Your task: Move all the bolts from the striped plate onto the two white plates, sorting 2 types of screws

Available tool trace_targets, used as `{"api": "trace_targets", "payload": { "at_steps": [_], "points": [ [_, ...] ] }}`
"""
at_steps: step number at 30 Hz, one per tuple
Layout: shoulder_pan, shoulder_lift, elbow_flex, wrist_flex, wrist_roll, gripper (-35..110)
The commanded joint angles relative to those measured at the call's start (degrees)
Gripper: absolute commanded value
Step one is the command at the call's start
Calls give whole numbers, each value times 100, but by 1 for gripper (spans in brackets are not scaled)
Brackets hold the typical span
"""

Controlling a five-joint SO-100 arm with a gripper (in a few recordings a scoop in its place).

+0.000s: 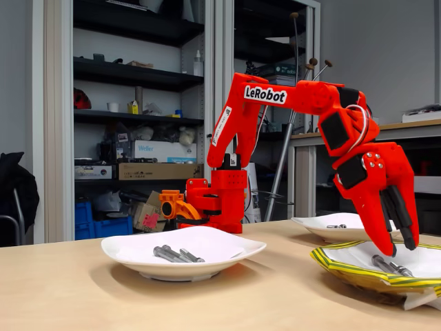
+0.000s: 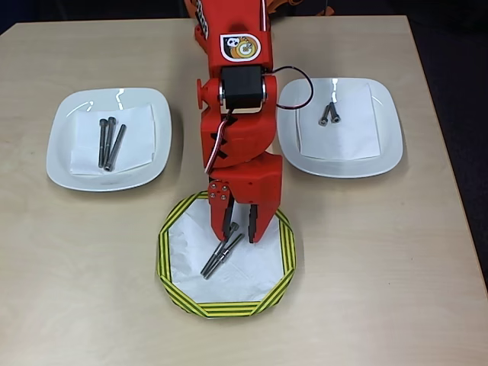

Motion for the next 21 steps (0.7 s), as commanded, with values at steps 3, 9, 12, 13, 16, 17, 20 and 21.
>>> {"api": "trace_targets", "payload": {
  "at_steps": [3, 9, 12, 13, 16, 17, 20, 21],
  "points": [
    [-18, 176, -167, 264, 44, 12],
    [114, 396, 123, 352, -88, 12],
    [176, 413, 220, 343, -158, 11],
    [202, 396, 246, 325, -176, 11],
    [246, 316, 325, 193, -229, 11],
    [246, 281, 343, 149, -237, 10],
    [272, 114, 290, 88, -229, 10],
    [281, 53, 255, 79, -220, 9]
  ]
}}
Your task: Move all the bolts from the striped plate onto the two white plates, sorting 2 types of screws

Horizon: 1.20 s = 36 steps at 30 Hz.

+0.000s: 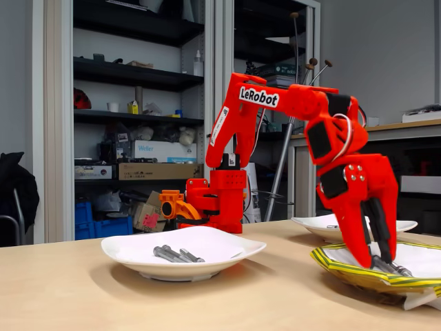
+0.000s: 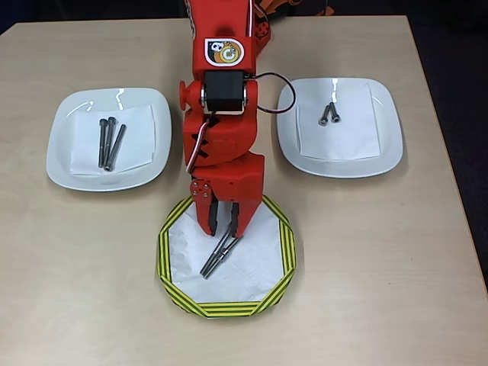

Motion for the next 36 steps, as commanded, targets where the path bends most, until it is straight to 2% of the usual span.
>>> {"api": "trace_targets", "payload": {
  "at_steps": [1, 7, 16, 24, 32, 36],
  "points": [
    [-53, -18, -70, -18, -18, 9],
    [-44, -615, -606, 105, -44, 7],
    [-9, -1046, -659, -316, 79, 4],
    [53, -932, -844, 211, -44, 4],
    [53, -501, -255, 369, 272, 5],
    [132, -360, 53, 246, 299, 1]
  ]
}}
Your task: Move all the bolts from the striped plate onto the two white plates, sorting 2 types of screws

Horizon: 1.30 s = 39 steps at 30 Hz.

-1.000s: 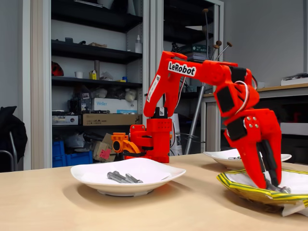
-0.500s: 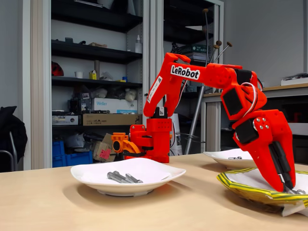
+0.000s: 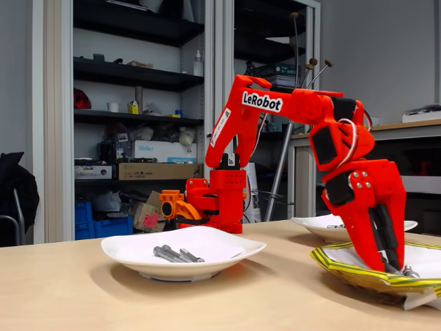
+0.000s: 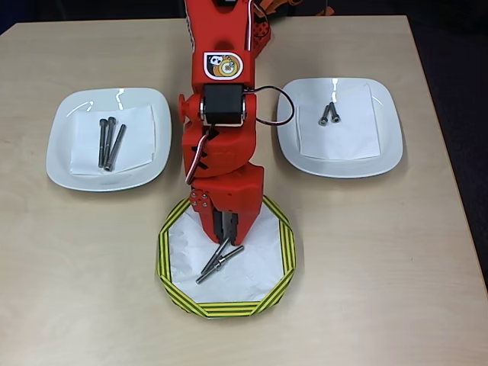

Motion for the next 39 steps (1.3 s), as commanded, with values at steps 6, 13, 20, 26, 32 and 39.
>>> {"api": "trace_targets", "payload": {
  "at_steps": [6, 13, 20, 26, 32, 39],
  "points": [
    [149, 457, 299, 211, -70, 0],
    [431, 606, -729, 1477, -571, 0],
    [694, 334, -2865, 3357, -158, 0],
    [738, 448, -3489, 4957, 1072, 0],
    [1292, 1468, -1846, 5054, 861, 0],
    [2689, 1556, -1415, 5063, -659, 0]
  ]
}}
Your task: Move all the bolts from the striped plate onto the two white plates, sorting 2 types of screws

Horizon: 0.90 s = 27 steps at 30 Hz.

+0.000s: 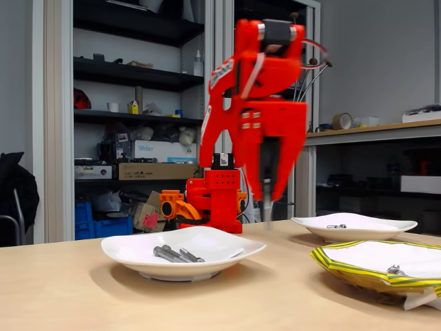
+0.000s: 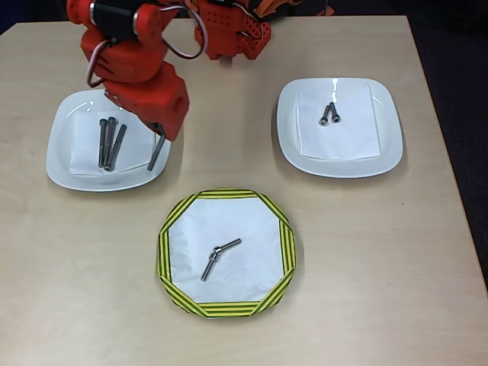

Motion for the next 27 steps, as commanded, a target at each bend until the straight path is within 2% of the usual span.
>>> {"api": "trace_targets", "payload": {
  "at_steps": [1, 6, 9, 15, 23, 27],
  "points": [
    [765, 272, -53, 9, -835, 0],
    [1617, -114, -413, 9, -1854, 0],
    [1872, -299, -483, 9, -2127, 0],
    [1863, -343, -246, -114, -2250, 0],
    [1644, -70, 158, -642, -2672, 10],
    [1521, 9, 149, -729, -2646, 10]
  ]
}}
